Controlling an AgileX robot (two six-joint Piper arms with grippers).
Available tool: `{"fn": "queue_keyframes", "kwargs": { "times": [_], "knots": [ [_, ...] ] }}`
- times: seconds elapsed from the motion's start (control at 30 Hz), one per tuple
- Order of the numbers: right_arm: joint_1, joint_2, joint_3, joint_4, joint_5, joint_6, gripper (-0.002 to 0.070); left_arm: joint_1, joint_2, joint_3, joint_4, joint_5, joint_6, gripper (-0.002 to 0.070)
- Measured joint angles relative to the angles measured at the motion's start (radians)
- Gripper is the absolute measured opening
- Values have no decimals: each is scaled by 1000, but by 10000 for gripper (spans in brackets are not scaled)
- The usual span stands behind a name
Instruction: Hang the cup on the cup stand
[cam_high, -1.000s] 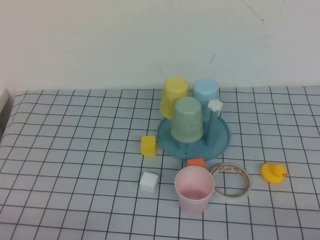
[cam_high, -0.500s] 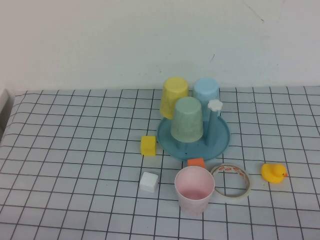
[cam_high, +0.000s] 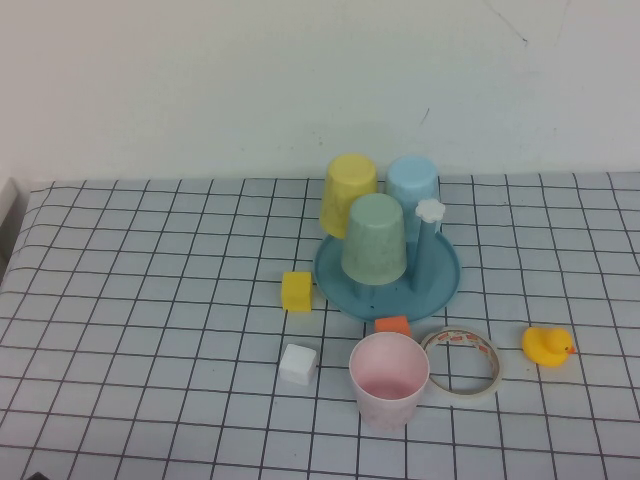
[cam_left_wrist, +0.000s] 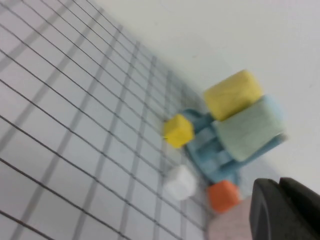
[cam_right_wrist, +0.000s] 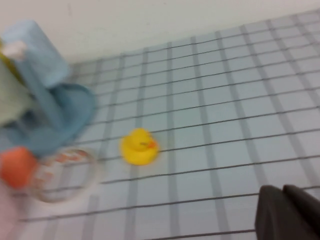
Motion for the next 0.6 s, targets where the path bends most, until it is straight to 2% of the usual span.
{"fn": "queue_keyframes", "kwargs": {
  "times": [0.07,0.2,0.3,0.43,0.6],
  "knots": [
    [0,0,0,133,0,7,-1,0,0,0,-79,-2,-2,-2],
    [0,0,4,411,16,37,-1,0,0,0,-122,-45,-7,-2],
    [0,0,4,542,16,47,-1,0,0,0,-155,-105,-11,-2],
    [0,0,4,602,-16,49,-1,0,0,0,-172,-139,16,-1],
    [0,0,4,620,-70,49,-1,0,27,-114,-111,-17,268,-1]
  ]
}}
